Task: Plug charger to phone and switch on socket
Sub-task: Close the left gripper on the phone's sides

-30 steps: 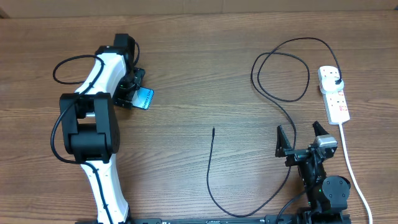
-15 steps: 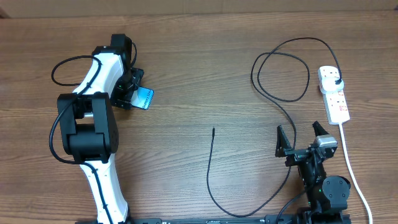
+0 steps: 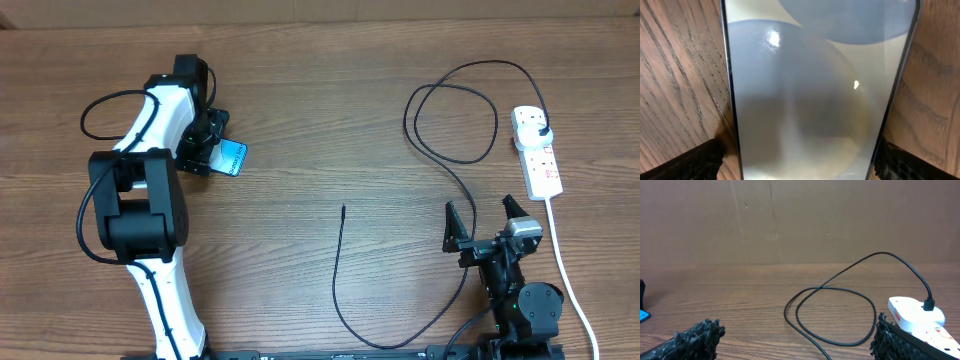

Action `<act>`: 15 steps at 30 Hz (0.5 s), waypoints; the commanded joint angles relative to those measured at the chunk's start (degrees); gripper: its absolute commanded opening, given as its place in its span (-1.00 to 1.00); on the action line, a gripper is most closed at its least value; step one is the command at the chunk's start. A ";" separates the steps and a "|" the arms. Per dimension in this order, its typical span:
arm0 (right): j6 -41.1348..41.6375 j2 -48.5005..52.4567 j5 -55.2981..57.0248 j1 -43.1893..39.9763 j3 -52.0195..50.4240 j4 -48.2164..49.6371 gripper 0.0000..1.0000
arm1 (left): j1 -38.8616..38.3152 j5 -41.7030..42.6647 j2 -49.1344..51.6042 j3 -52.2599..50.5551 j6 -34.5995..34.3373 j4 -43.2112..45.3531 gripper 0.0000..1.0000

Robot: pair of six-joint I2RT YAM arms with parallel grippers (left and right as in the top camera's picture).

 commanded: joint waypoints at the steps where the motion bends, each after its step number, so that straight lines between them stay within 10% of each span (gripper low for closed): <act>1: -0.15 -0.61 0.35 -0.15 -0.61 0.24 1.00 | 0.74 1.11 3.43 -3.10 -0.81 0.76 0.99; 15: -0.15 -0.61 0.35 -0.15 -0.61 0.24 1.00 | 0.66 0.90 3.43 -3.10 -0.81 0.50 1.00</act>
